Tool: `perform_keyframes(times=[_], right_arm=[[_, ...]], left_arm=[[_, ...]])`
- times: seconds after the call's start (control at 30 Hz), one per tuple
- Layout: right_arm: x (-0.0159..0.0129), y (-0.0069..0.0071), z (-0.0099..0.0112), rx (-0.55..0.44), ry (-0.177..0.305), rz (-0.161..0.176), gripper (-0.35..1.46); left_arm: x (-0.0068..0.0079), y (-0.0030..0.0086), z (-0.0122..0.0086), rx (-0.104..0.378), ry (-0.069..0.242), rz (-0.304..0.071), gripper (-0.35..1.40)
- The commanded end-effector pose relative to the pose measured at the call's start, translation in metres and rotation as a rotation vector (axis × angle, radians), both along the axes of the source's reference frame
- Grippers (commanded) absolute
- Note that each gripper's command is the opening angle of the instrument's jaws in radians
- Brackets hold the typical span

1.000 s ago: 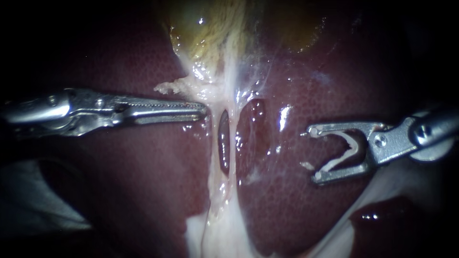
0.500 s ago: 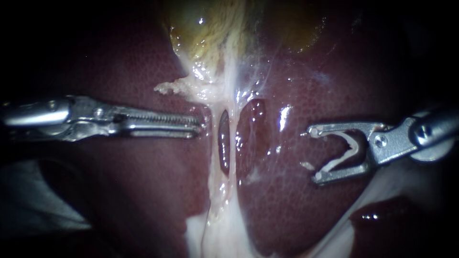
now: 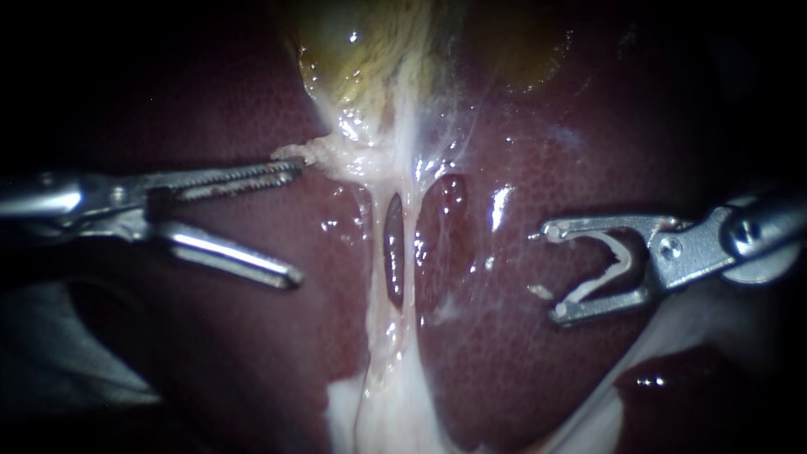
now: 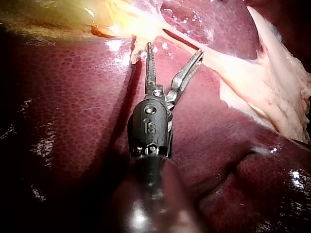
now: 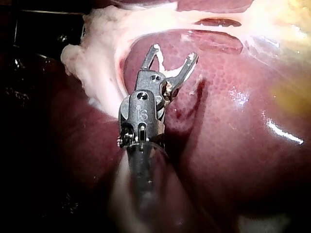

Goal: Grabbing gallbladder

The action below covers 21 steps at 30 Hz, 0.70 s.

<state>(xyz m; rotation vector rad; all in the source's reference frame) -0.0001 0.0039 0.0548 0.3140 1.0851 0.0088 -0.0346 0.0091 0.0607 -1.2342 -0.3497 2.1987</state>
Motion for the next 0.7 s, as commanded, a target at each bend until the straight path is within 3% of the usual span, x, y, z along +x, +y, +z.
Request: perform_keyframes(times=[0.03, 0.2, 0.37, 0.53, 0.7], right_arm=[[0.0000, 0.0000, 0.0000, 0.000, 0.000, 0.000, 0.50], [0.0000, 0.0000, 0.0000, 0.000, 0.000, 0.000, 0.50], [0.0000, 0.0000, 0.0000, 0.000, 0.000, 0.000, 0.50], [0.0001, 0.0000, 0.0000, 0.000, 0.000, 0.000, 0.50], [0.0001, 0.0000, 0.0000, 0.000, 0.000, 0.001, 0.50]], left_arm=[[0.0005, 0.0006, -0.0004, -0.007, 0.003, -0.006, 0.79], [0.0017, 0.0028, -0.0011, -0.020, 0.020, -0.020, 0.77], [0.0012, 0.0039, 0.0007, -0.026, 0.024, -0.022, 0.66], [-0.0004, 0.0042, 0.0029, -0.027, 0.020, -0.018, 0.57], [-0.0019, 0.0033, 0.0049, -0.028, 0.008, -0.003, 0.47]])
